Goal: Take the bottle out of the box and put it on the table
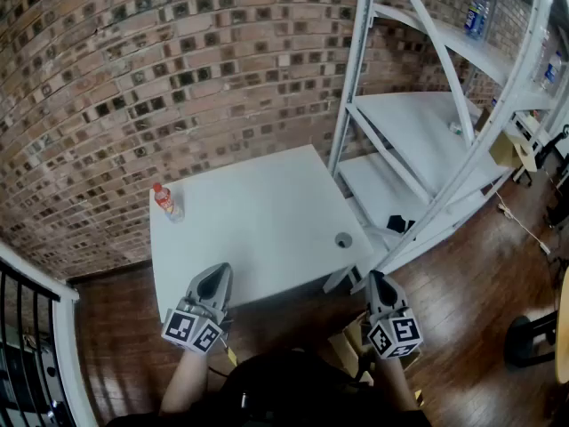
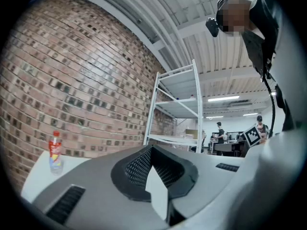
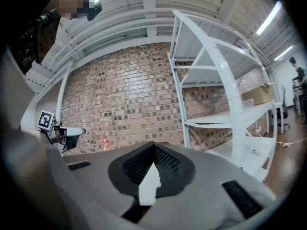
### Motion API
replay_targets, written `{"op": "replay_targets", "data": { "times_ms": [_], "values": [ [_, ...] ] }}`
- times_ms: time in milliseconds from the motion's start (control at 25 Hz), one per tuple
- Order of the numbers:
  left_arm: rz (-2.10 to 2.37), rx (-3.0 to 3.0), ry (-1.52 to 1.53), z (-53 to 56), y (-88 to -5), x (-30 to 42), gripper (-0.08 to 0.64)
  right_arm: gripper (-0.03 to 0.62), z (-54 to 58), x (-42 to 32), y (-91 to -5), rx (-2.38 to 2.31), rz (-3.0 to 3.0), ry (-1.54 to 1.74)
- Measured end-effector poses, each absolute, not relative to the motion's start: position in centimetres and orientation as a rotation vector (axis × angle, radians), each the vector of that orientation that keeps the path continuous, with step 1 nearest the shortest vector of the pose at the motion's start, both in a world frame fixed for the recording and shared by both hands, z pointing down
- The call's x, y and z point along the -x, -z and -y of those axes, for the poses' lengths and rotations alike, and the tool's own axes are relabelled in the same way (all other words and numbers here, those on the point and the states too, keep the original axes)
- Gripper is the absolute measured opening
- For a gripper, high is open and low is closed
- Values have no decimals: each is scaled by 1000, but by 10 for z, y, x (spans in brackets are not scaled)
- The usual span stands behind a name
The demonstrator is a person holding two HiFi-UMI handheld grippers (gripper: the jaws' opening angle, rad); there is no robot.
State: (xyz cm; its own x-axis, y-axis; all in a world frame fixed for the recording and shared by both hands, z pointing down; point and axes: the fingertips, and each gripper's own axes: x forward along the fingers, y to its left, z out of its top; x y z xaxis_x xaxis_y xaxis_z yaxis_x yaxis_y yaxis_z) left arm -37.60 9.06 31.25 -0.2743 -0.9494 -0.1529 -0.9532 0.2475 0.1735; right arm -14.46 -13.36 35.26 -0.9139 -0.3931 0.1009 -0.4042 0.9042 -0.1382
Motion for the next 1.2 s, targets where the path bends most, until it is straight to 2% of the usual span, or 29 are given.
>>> {"op": "replay_targets", "data": {
  "times_ms": [320,640,1200],
  "values": [
    [-2254,2142,-379,26,-314,302,0,5,199,21,-358,-973,2928,-254],
    [-1979,2434,-420,108,-314,215,0,5,216,-89,-347,-1334,2829,-223],
    [-1469,2852,-407,134,-314,109,0,5,118,-165,-352,-1763,2584,-254]
  ]
}}
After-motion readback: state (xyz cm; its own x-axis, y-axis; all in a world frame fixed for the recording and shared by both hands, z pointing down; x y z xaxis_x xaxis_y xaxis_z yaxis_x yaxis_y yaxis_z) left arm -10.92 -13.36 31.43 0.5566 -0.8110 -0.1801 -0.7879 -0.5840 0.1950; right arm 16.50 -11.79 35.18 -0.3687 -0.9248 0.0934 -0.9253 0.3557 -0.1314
